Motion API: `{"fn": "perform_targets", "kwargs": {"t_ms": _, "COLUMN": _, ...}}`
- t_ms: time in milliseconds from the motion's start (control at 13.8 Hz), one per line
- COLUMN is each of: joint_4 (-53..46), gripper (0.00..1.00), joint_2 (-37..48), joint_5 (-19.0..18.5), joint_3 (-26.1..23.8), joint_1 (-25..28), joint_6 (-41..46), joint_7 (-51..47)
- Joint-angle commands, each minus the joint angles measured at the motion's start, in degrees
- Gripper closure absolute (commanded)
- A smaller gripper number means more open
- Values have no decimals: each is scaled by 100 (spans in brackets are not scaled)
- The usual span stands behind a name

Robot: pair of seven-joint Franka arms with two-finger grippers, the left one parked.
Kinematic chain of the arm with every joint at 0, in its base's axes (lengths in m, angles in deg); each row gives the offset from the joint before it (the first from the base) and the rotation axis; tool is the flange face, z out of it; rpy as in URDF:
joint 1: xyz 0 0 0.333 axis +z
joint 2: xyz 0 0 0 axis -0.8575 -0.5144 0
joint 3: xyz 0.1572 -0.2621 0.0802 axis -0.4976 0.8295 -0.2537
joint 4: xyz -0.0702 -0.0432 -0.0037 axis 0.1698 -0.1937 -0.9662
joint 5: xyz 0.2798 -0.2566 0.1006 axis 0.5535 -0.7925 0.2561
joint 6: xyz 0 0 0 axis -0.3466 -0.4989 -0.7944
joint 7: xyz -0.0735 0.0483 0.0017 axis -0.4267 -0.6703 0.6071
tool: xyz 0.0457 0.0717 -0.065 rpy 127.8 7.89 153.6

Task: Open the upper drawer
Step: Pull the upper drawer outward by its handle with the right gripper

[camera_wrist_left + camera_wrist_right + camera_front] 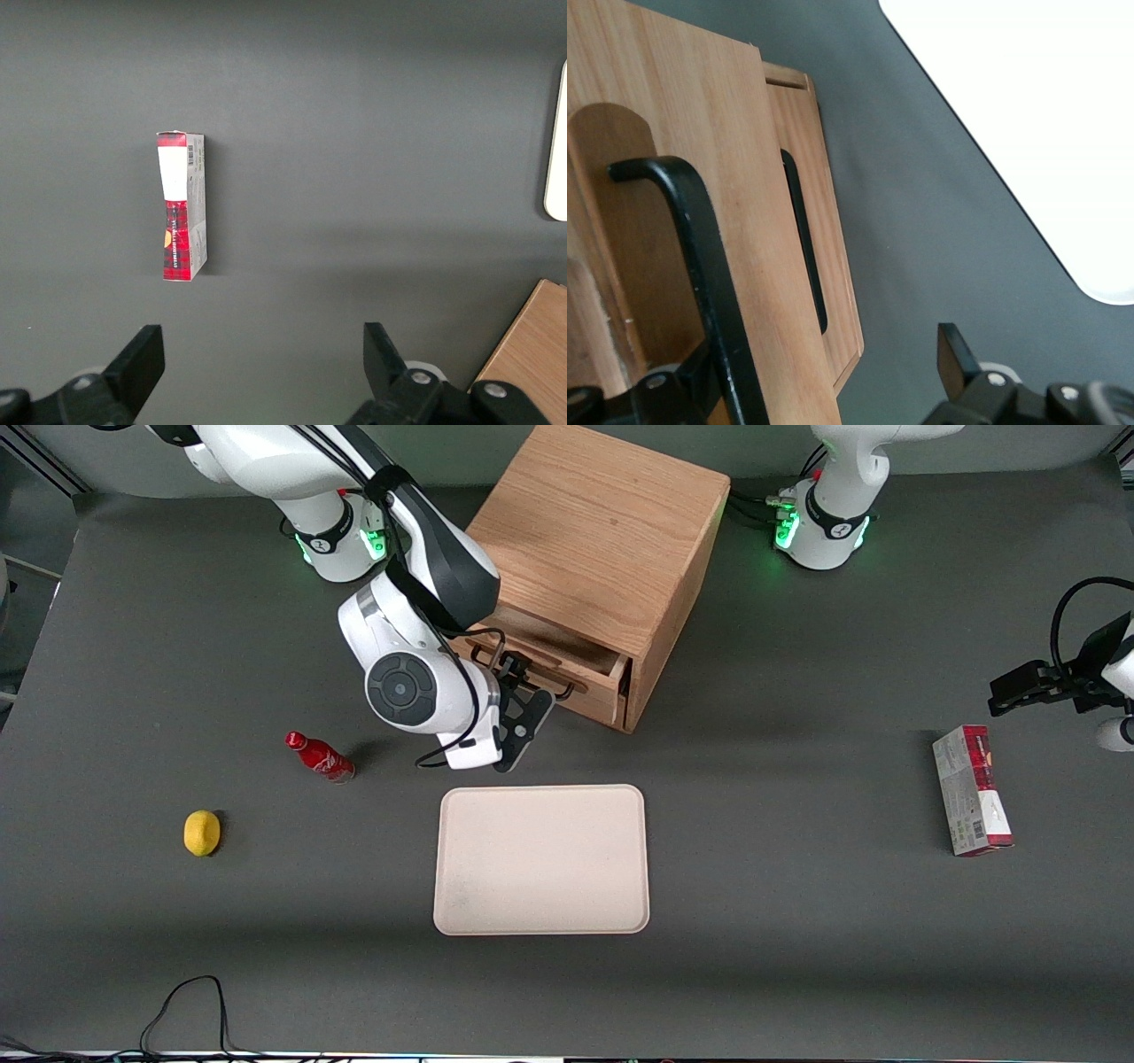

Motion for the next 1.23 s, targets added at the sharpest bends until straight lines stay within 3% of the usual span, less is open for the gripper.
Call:
{"fn": "perform_targets", "kwargs": {"t_ms": 0, "joint_4": -217, "gripper": 0, "joint_2": -154, "joint_5": 43, "joint_3": 7, "joint_1": -137, "joint_6": -26, "joint_7": 168}}
{"fn": "perform_targets", "kwargs": {"t_ms": 1159, "joint_4": -832, "gripper": 0, "joint_2": -567, "joint_5": 43, "joint_3": 86, "joint_1": -463, "joint_6": -238, "joint_7": 282}}
